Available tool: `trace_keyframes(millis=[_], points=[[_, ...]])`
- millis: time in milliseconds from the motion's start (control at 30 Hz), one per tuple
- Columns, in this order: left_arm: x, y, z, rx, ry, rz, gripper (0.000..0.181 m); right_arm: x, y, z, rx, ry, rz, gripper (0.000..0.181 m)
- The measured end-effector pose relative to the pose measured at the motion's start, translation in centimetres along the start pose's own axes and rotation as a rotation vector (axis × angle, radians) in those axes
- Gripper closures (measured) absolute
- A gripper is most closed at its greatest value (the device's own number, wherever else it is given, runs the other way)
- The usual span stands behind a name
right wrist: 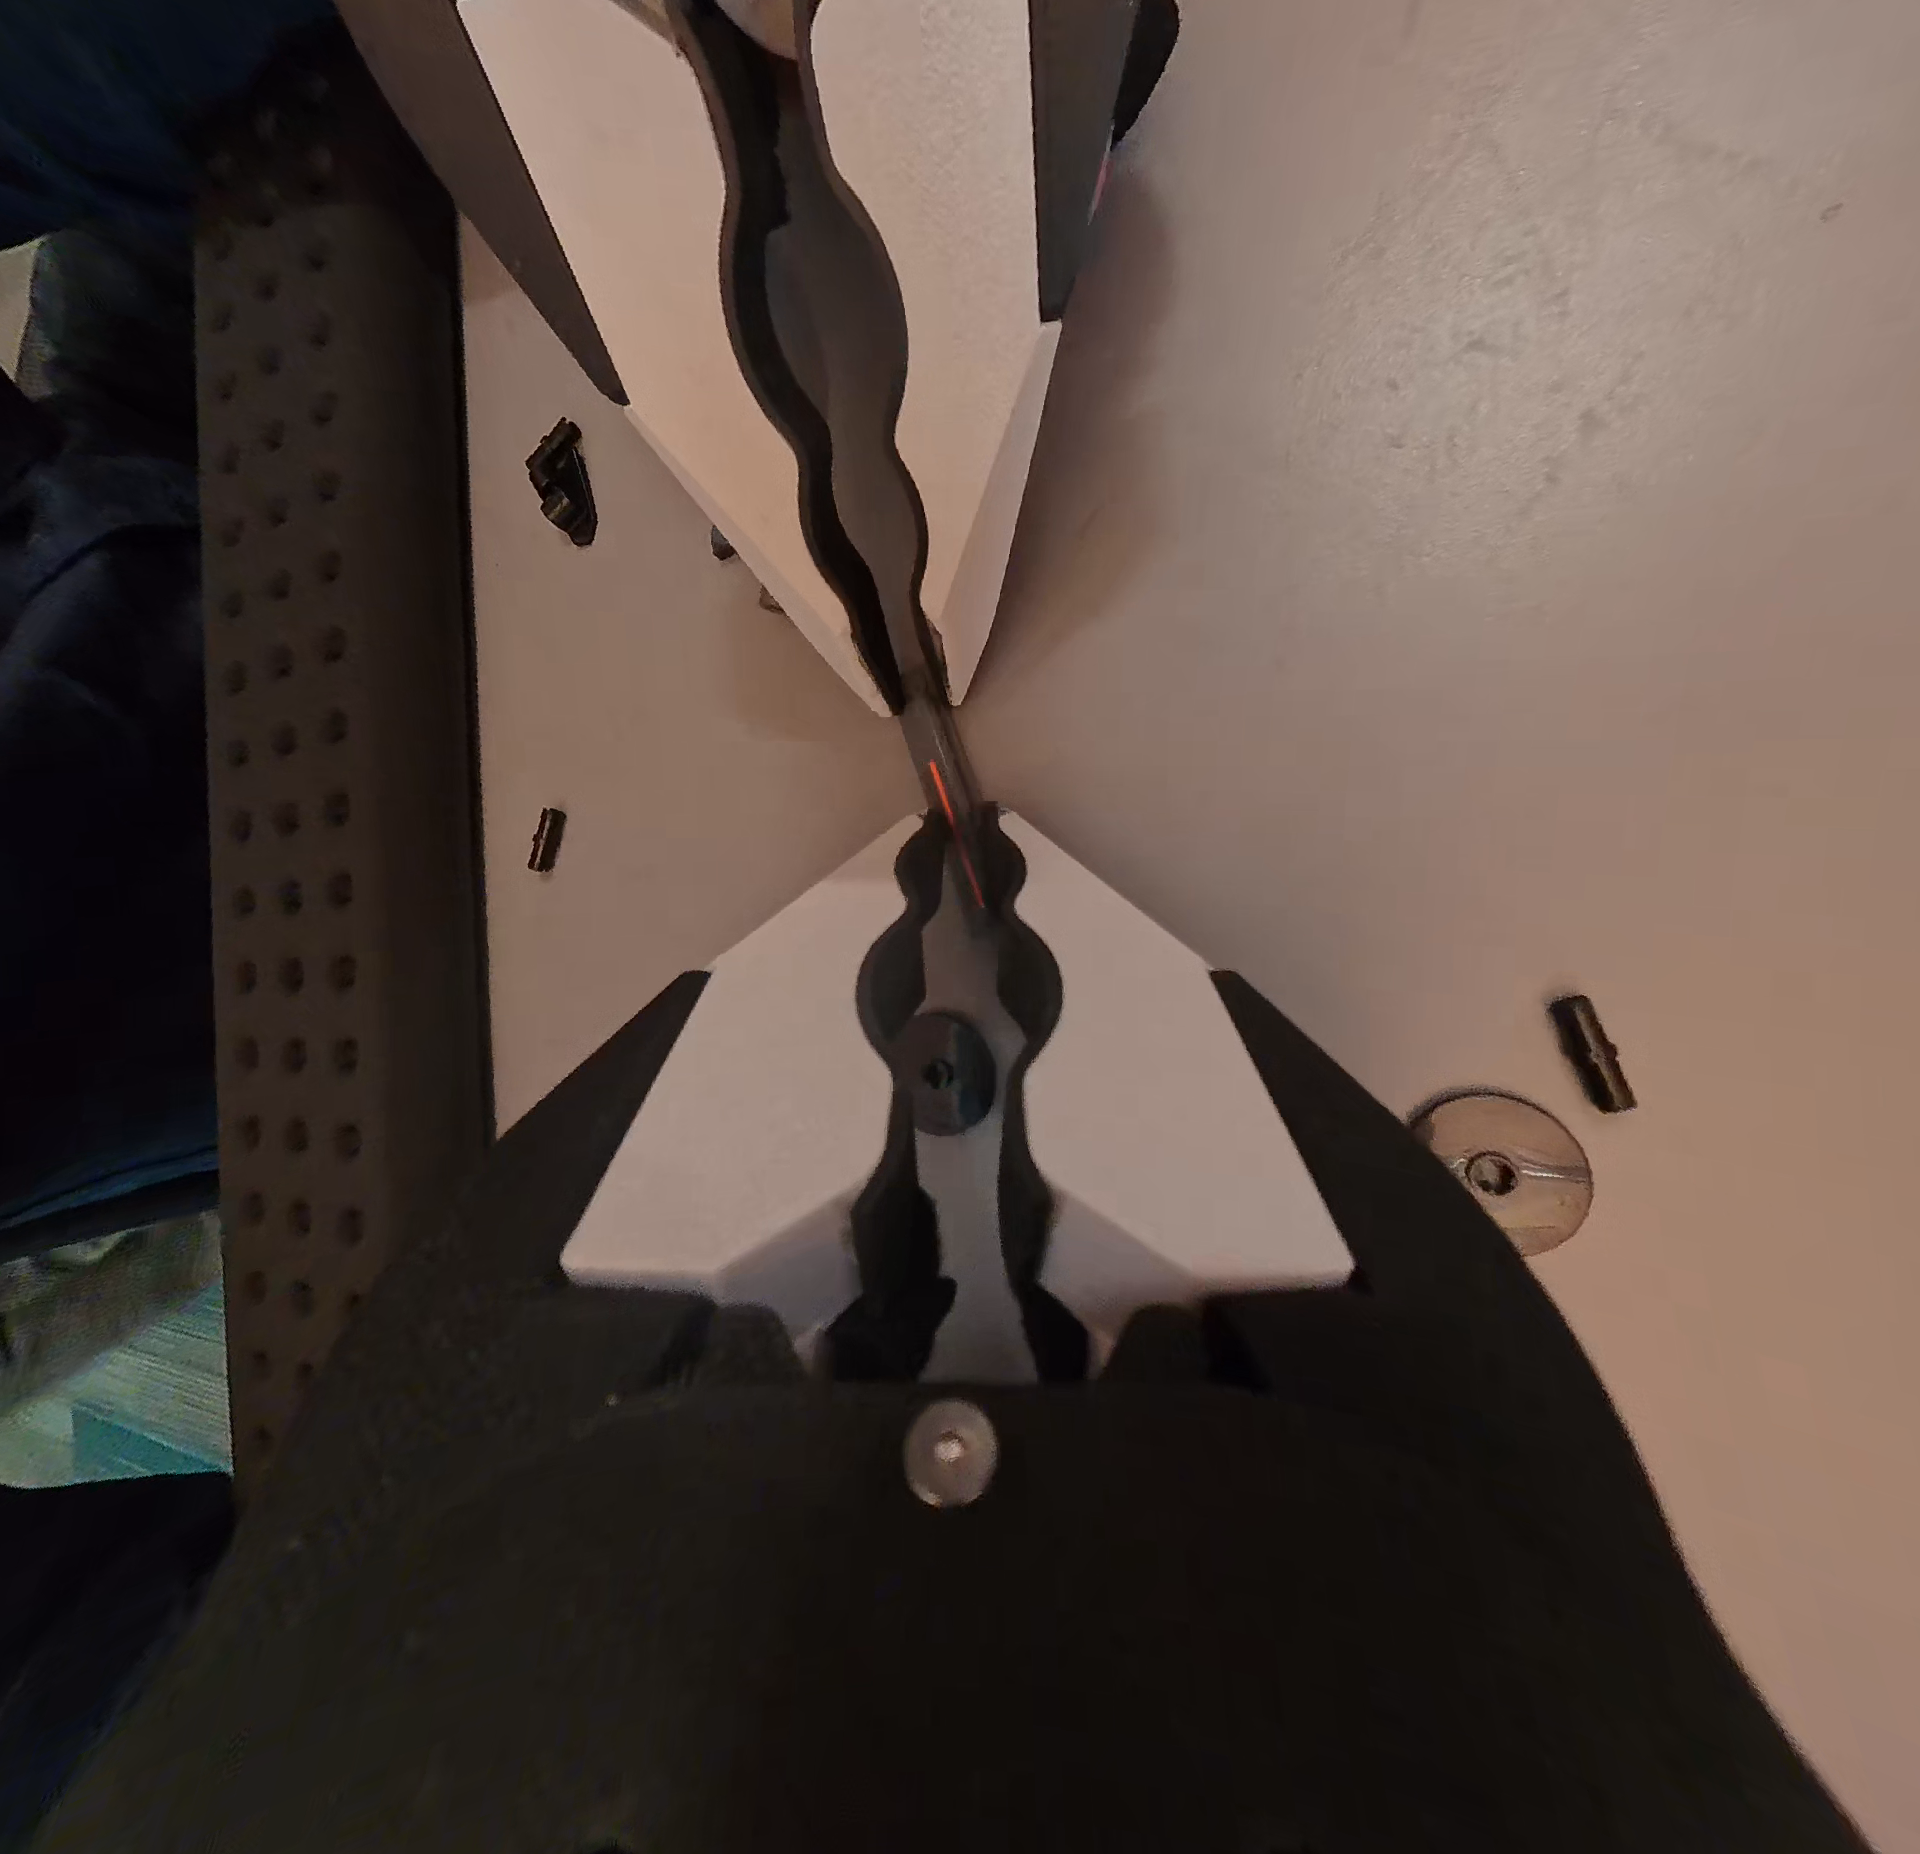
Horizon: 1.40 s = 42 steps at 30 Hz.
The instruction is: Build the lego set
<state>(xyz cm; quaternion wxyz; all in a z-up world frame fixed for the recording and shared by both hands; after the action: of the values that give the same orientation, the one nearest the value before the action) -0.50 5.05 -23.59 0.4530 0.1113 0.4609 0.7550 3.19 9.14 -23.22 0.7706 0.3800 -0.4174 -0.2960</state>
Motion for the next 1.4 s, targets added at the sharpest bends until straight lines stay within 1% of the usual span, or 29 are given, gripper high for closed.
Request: trace_keyframes(millis=[433,633,867,1000,1100,1400], points=[[0.1,0.1,-0.1,-0.001,0.017,-0.015,0.176,0.0,0.0,0.0,-0.002,-0.002,0.007,0.177],[0.6,0.9,0.1,-0.049,0.048,-0.014,0.177,-0.1,0.1,-0.1,-0.002,-0.008,0.007,0.177],[0.4,0.2,0.2,-0.022,0.027,-0.005,0.177,-0.1,0.1,-0.1,-0.003,-0.011,0.008,0.177],[0.5,0.3,0.3,-0.03,0.021,0.009,0.179,-0.2,0.1,-0.1,-0.007,-0.016,0.013,0.177],[0.2,0.5,1.0,-0.064,0.019,0.0,0.181,-0.2,0.1,0.0,-0.01,-0.021,0.019,0.177],[-0.3,-0.3,1.0,-0.044,0.004,-0.016,0.181,-0.3,0.0,0.0,-0.021,-0.029,0.038,0.177]])
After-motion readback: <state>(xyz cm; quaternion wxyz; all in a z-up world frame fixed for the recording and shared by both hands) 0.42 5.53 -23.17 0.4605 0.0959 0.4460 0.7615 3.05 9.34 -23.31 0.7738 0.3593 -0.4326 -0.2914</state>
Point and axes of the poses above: each gripper's, where its closed fingertips meet, y back along the fingers, z out of its top, x = y × z across the jaws, the point moved 3 cm from there along y, back along the fingers, and after that the axes turned 11 degrees about x, right-handed, at the moved point
